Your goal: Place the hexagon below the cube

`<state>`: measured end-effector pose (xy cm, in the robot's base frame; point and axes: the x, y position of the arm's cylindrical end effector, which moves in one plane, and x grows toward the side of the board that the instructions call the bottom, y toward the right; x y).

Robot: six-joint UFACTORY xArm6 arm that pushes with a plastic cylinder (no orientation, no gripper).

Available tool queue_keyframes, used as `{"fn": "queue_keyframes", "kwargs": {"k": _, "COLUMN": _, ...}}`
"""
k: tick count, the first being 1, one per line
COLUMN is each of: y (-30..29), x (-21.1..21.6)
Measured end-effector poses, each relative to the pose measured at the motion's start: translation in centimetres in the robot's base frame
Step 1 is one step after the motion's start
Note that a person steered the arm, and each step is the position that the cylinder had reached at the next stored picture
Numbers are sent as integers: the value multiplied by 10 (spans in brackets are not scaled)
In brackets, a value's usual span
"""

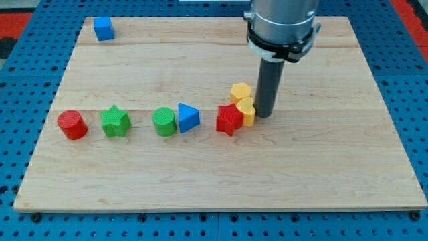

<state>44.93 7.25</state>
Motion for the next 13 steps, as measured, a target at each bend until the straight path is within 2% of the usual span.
{"fn": "queue_keyframes", "kwargs": {"k": 1, "y": -5, "x": 10}}
{"fn": "queue_keyframes", "kwargs": {"k": 2, "y": -9, "x": 50}}
{"fn": "queue_keyframes", "kwargs": {"k": 3, "y": -43, "x": 29}}
{"fn": "queue_keyframes", "kwargs": {"k": 5, "y": -43, "x": -46}}
{"fn": "queue_keyframes", "kwargs": {"k": 6, "y": -43, "x": -66}}
{"fn": "queue_keyframes", "kwargs": {"k": 9, "y": -42, "x": -69}}
{"fn": "queue_keyframes", "kwargs": {"k": 10, "y": -24, "x": -62}}
{"fn": "queue_keyframes", "kwargs": {"k": 11, "y": 65, "x": -69}}
{"fn": "queue_keyframes", "kwargs": {"k": 12, "y": 28, "x": -118}}
{"fn": "queue_keyframes", "kwargs": {"k": 13, "y": -67, "x": -138}}
